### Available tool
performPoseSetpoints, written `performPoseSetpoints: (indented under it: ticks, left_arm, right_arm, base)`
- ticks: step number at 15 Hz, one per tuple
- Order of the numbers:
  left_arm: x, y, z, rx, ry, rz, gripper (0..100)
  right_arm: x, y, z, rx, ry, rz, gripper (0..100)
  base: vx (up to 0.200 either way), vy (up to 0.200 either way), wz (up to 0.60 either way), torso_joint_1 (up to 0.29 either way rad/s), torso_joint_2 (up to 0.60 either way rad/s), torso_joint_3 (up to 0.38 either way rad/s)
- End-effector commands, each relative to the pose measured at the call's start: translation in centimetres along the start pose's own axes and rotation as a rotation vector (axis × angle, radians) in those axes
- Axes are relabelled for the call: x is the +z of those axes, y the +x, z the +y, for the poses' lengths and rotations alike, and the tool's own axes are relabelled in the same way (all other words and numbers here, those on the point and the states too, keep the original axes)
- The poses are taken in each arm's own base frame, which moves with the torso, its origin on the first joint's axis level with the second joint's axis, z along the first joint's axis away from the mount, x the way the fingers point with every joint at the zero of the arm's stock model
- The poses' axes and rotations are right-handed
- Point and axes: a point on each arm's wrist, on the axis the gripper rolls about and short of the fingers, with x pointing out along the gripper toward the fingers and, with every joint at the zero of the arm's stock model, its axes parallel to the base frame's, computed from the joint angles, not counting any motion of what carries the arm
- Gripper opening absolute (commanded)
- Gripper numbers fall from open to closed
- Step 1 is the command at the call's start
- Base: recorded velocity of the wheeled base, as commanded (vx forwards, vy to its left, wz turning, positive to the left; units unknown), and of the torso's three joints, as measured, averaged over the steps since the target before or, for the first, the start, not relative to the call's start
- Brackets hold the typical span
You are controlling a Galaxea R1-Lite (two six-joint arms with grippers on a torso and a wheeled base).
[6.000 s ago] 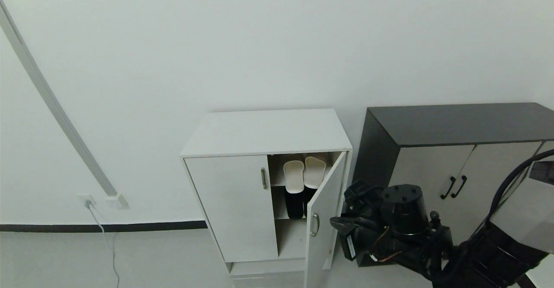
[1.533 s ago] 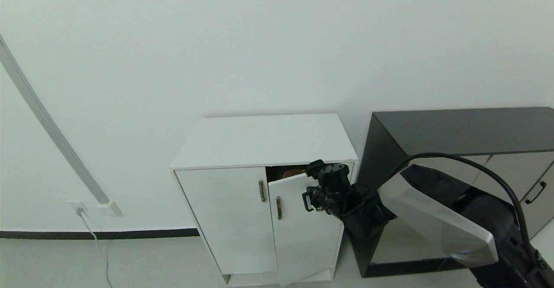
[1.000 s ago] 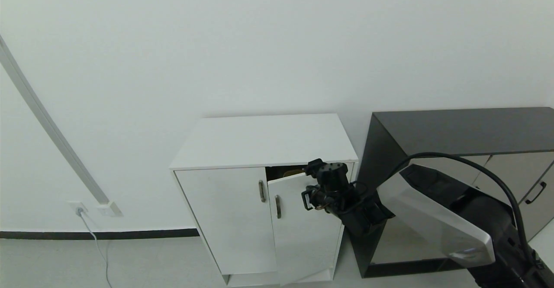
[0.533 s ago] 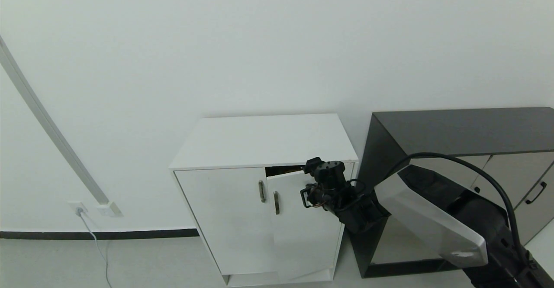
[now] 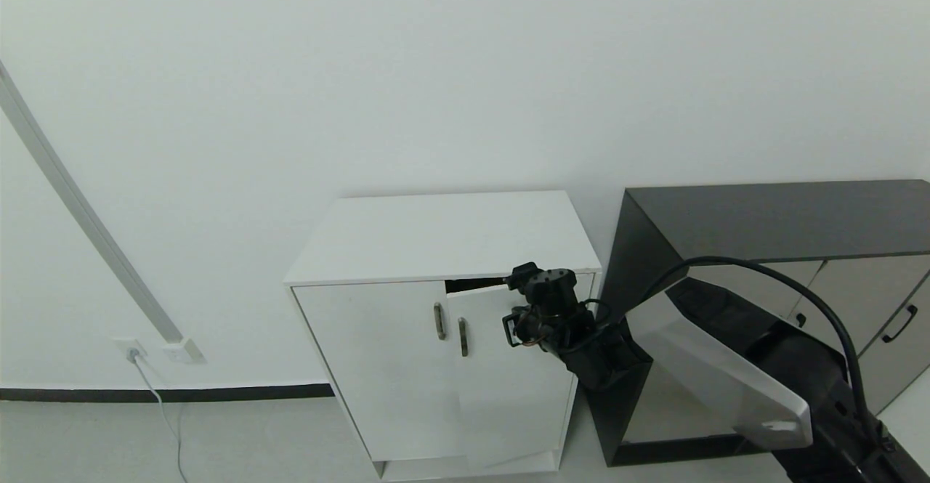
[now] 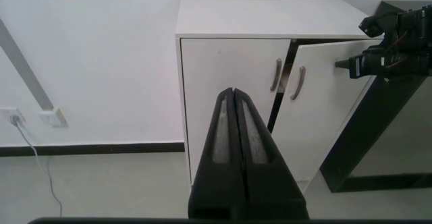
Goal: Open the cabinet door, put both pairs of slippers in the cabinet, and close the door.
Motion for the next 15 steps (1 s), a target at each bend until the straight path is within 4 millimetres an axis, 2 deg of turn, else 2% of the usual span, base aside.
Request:
performPoseSetpoints:
  ticks: [1,15]
  left_arm:
    - [0.0,0.0,0.0,0.001,-0.001,-0.001,0]
    - [0.0,0.0,0.0,0.001,-0.001,-0.001,0]
  right_arm:
    - [-0.2,0.3,0.0,-0.009,0.0,0.0,0]
    - [0.4,1.5,0.3,-0.057,0.003,-0.01,0]
  base:
    - [0.0,0.0,0.0,0.0,0.0,0.0]
    - [0.0,0.0,0.0,0.0,0.0,0.0]
